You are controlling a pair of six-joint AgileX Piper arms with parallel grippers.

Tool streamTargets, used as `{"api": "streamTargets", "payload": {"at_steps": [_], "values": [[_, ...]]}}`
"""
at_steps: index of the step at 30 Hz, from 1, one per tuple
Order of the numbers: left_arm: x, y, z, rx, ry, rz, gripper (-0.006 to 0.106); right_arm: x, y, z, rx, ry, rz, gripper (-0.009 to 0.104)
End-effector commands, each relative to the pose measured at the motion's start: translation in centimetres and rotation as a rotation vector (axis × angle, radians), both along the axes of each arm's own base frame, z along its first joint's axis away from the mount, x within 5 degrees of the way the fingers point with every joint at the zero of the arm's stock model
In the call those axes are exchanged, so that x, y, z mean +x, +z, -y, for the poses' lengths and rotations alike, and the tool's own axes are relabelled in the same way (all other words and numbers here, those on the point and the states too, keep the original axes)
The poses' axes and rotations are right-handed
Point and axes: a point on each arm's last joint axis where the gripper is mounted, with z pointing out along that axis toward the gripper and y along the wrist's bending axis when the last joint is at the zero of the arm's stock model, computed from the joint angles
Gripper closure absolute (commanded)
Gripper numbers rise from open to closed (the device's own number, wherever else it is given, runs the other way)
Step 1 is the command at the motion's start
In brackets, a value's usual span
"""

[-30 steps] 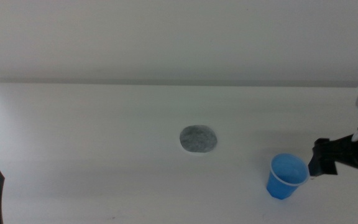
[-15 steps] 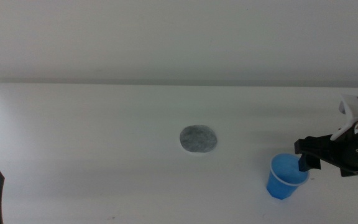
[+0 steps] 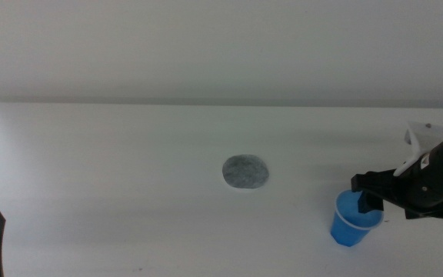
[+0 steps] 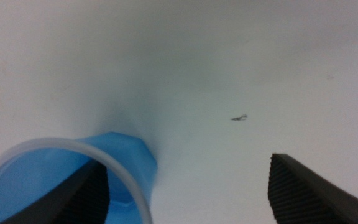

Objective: Place an empty cup on a cup mat.

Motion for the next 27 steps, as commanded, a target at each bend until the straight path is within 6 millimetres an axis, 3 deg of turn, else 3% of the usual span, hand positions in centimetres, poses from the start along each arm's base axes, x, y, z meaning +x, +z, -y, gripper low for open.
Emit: {"api": "streamTargets", "payload": {"at_steps": [1, 9, 11, 13, 16, 17, 21, 23, 27], "values": [[-0.1, -1.1, 0.1, 0.001, -0.008, 0.013, 0.007, 0.2, -0.4, -0.4, 0.011, 0.004, 0.004, 0.025], [-0.1, -1.1, 0.1, 0.001, -0.008, 0.013, 0.007, 0.6, -2.6, -1.6, 0.008, 0.024, -0.044, 0.025], [-0.1, -1.1, 0.1, 0.001, -0.008, 0.013, 0.007, 0.7, -3.0, -1.7, 0.006, 0.021, -0.054, 0.030], [-0.1, -1.1, 0.1, 0.001, -0.008, 0.013, 0.007, 0.6, -3.1, -1.8, 0.001, 0.029, -0.057, 0.043], [-0.1, -1.1, 0.1, 0.001, -0.008, 0.013, 0.007, 0.7, -3.0, -1.9, 0.007, 0.015, -0.050, 0.087], [-0.1, -1.1, 0.1, 0.001, -0.008, 0.013, 0.007, 0.6, -2.6, -1.9, 0.011, 0.010, -0.041, 0.097], [-0.1, -1.1, 0.1, 0.001, -0.008, 0.013, 0.007, 0.7, 1.5, -3.3, 0.043, 0.005, 0.024, 0.095], [-0.1, -1.1, 0.1, 0.001, -0.008, 0.013, 0.007, 1.6, 3.9, -4.7, 0.059, 0.033, 0.063, 0.095], [-0.1, -1.1, 0.1, 0.001, -0.008, 0.013, 0.007, 4.6, 5.9, -8.1, 0.080, 0.083, 0.098, 0.095]]}}
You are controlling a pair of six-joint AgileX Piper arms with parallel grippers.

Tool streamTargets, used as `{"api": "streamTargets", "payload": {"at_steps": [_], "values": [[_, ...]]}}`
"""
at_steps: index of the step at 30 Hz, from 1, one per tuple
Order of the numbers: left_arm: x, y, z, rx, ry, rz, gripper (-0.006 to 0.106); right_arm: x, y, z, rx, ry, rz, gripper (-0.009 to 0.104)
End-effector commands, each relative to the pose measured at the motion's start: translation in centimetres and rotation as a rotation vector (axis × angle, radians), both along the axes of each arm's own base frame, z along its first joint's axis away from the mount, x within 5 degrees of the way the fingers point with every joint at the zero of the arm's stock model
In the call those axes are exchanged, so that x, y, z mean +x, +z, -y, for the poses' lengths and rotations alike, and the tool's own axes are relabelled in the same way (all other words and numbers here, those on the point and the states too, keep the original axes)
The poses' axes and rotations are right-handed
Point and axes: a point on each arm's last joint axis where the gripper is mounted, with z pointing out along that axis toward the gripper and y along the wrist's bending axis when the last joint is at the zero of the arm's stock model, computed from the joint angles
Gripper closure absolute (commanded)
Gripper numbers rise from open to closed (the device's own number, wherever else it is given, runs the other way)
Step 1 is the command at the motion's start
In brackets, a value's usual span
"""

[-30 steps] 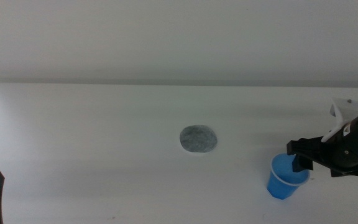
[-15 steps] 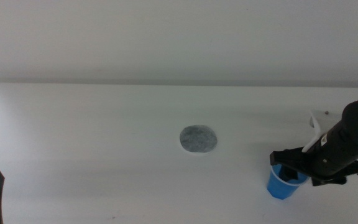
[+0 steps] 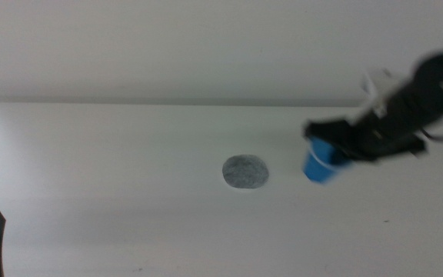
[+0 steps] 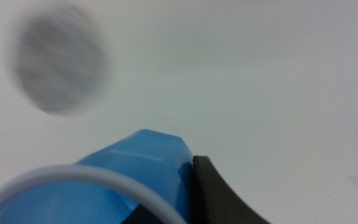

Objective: Place an empty cup on a cup mat.

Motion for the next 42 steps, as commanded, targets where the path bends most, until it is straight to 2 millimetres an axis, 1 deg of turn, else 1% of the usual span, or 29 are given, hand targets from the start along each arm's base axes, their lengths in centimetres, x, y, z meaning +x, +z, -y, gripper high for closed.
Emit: {"api": "streamTargets", "payload": {"at_steps": [1, 4, 7, 11, 14, 18, 23, 27, 33, 39, 42], "values": [[-0.1, -1.1, 0.1, 0.001, -0.008, 0.013, 0.007, 1.9, 0.5, -2.1, 0.011, 0.017, -0.006, 0.095], [-0.1, -1.1, 0.1, 0.001, -0.008, 0.013, 0.007, 4.8, 0.2, -4.7, 0.026, 0.027, -0.033, 0.095], [-0.1, -1.1, 0.1, 0.001, -0.008, 0.013, 0.007, 6.4, -0.9, -7.1, 0.046, 0.040, -0.070, 0.095], [-0.1, -1.1, 0.1, 0.001, -0.008, 0.013, 0.007, 7.4, -2.8, -9.6, 0.051, 0.048, -0.108, 0.095], [-0.1, -1.1, 0.1, 0.001, -0.008, 0.013, 0.007, 7.8, -4.0, -10.8, 0.028, 0.063, -0.132, 0.095], [-0.1, -1.1, 0.1, 0.001, -0.008, 0.013, 0.007, 8.1, -4.9, -11.1, 0.026, 0.030, -0.132, 0.095], [-0.1, -1.1, 0.1, 0.001, -0.008, 0.013, 0.007, 8.5, -5.0, -10.6, -0.014, -0.041, -0.105, 0.095], [-0.1, -1.1, 0.1, 0.001, -0.008, 0.013, 0.007, 8.6, -5.5, -10.6, -0.020, -0.043, -0.111, 0.095], [-0.1, -1.1, 0.1, 0.001, -0.008, 0.013, 0.007, 8.9, -7.2, -10.6, -0.033, -0.045, -0.132, 0.095], [-0.1, -1.1, 0.1, 0.001, -0.008, 0.013, 0.007, 9.1, -8.5, -10.7, -0.042, -0.049, -0.149, 0.095], [-0.1, -1.1, 0.1, 0.001, -0.008, 0.013, 0.007, 9.2, -8.5, -10.8, -0.035, -0.050, -0.137, 0.095]]}}
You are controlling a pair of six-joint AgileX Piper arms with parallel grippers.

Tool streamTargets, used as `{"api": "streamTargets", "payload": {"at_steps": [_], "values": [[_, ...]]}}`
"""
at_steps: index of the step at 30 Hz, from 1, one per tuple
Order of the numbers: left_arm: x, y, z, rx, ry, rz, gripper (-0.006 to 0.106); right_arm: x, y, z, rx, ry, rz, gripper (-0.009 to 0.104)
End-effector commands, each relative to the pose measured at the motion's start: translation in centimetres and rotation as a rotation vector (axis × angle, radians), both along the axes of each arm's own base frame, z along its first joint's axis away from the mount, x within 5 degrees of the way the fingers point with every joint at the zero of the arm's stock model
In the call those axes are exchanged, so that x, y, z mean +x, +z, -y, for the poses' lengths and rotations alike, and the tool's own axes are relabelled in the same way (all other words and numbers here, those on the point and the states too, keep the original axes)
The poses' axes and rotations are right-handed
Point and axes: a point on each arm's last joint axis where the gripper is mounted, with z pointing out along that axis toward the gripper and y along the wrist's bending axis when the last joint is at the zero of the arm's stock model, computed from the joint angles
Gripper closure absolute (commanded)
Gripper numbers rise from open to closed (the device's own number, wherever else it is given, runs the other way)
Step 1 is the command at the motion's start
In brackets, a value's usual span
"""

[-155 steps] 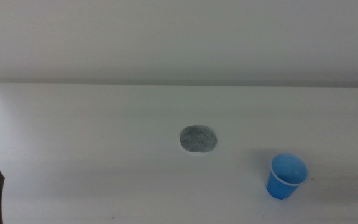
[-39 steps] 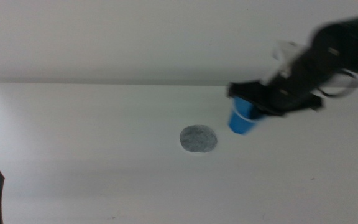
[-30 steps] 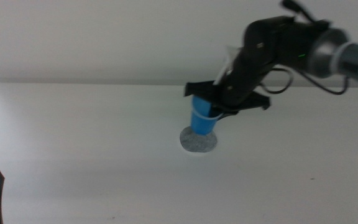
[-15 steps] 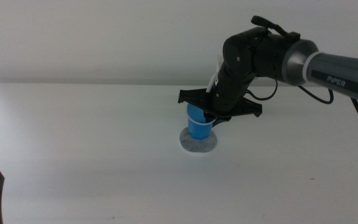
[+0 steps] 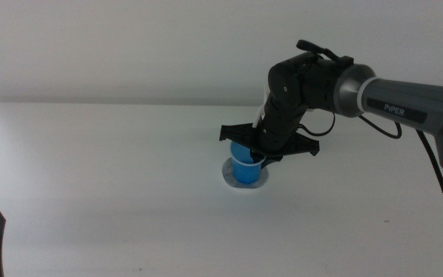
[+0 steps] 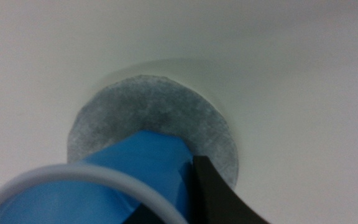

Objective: Place an empty cup on a cup mat.

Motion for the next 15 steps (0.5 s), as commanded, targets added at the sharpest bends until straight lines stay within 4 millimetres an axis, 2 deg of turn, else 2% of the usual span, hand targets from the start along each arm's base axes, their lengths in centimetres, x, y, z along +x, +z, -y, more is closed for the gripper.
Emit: {"api": "streamTargets", "payload": {"at_steps": [1, 9, 12, 15], "values": [[-0.14, -1.05, 0.05, 0.001, -0.008, 0.013, 0.007, 0.36, -0.03, 0.01, 0.002, -0.004, 0.025, 0.095], [-0.14, -1.05, 0.05, 0.001, -0.008, 0.013, 0.007, 0.39, -0.18, 0.04, 0.001, -0.021, 0.023, 0.093], [-0.14, -1.05, 0.05, 0.001, -0.008, 0.013, 0.007, 0.43, -0.17, 0.06, 0.000, -0.026, 0.026, 0.077], [-0.14, -1.05, 0.05, 0.001, -0.008, 0.013, 0.007, 0.52, 0.05, -0.03, 0.017, -0.044, 0.040, 0.052]]}}
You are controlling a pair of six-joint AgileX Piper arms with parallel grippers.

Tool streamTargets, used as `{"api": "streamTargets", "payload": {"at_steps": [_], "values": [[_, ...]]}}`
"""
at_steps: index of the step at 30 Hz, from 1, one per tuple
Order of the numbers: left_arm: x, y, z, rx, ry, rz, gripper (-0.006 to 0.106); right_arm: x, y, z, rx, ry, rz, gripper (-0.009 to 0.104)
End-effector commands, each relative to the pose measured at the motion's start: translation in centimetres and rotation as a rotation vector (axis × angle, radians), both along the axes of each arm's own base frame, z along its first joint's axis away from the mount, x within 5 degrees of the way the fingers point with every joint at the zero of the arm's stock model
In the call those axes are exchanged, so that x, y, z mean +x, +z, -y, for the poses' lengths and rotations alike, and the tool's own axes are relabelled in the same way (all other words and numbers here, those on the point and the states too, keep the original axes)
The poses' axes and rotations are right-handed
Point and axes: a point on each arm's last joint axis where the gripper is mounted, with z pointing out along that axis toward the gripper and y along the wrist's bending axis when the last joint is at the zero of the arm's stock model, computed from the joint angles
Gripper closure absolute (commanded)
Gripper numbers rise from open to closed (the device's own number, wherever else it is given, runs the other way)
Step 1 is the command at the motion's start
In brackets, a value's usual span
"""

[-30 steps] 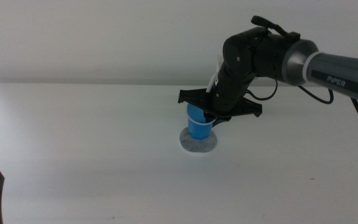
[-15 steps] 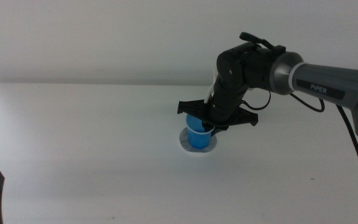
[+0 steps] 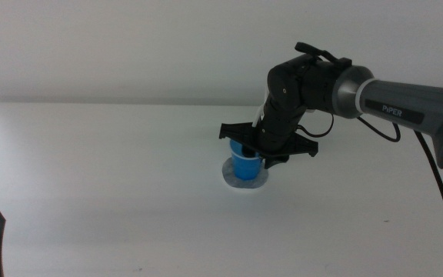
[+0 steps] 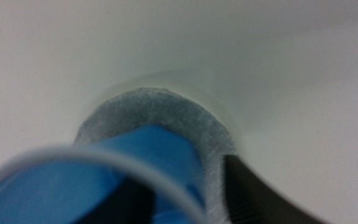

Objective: Place an empty cup on a cup mat.

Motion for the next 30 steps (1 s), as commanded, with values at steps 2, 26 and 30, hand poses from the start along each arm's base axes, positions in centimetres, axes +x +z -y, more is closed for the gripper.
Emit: {"api": "streamTargets", "payload": {"at_steps": [2, 26, 30], "values": [[-0.1, -1.1, 0.1, 0.001, -0.008, 0.013, 0.007, 0.2, 1.3, -0.1, 0.037, -0.017, 0.039, 0.035], [-0.1, -1.1, 0.1, 0.001, -0.008, 0.013, 0.007, -28.0, 16.5, 21.3, -0.171, 0.316, 0.925, 0.008], [-0.1, -1.1, 0.1, 0.001, -0.008, 0.013, 0.007, -31.7, 14.3, 22.5, -0.243, 0.255, 1.078, 0.002]]}}
